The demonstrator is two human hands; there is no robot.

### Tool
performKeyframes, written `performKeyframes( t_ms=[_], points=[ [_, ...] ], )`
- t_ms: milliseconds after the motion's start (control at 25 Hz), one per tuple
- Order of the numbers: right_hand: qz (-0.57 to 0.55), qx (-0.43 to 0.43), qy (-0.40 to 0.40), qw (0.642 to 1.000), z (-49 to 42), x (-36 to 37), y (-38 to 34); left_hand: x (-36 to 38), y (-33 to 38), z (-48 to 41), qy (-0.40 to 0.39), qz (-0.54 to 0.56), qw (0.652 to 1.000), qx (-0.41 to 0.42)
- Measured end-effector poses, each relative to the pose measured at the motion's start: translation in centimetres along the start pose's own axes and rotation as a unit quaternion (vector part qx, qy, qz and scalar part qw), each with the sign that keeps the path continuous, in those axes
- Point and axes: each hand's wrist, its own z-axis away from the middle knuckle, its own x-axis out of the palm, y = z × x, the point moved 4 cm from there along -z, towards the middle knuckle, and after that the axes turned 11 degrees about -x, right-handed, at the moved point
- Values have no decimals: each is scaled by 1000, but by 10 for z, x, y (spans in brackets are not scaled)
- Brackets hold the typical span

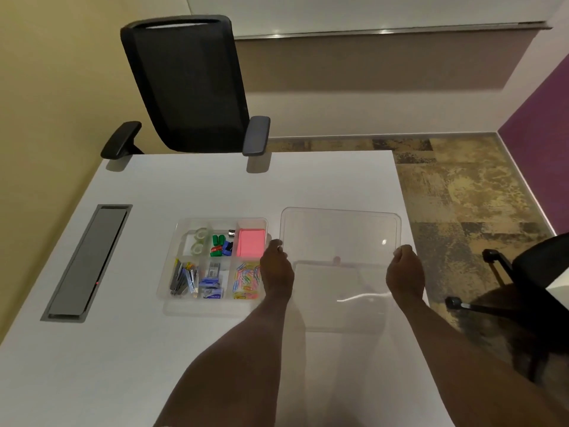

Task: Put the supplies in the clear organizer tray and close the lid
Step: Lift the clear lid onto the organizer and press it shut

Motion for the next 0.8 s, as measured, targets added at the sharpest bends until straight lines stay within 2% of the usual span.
performKeyframes(
  t_ms=[120,240,400,520,640,800],
  points=[
    [12,-60,25,998,8,-12,-26,-39,16,-15,-25,21,998,55],
    [-10,-87,22,996,16,-12,-63,-87,23,-31,3,25,995,95],
    [-62,-106,17,992,25,-6,-126,-154,11,-52,47,33,995,86],
    [-148,-102,4,984,31,-1,-172,-202,1,-65,64,74,990,104],
    [-276,-79,1,958,38,4,-209,-242,-15,-82,17,144,986,84],
    [-395,-73,-31,915,43,12,-251,-287,-35,-108,-27,219,974,49]
  ],
)
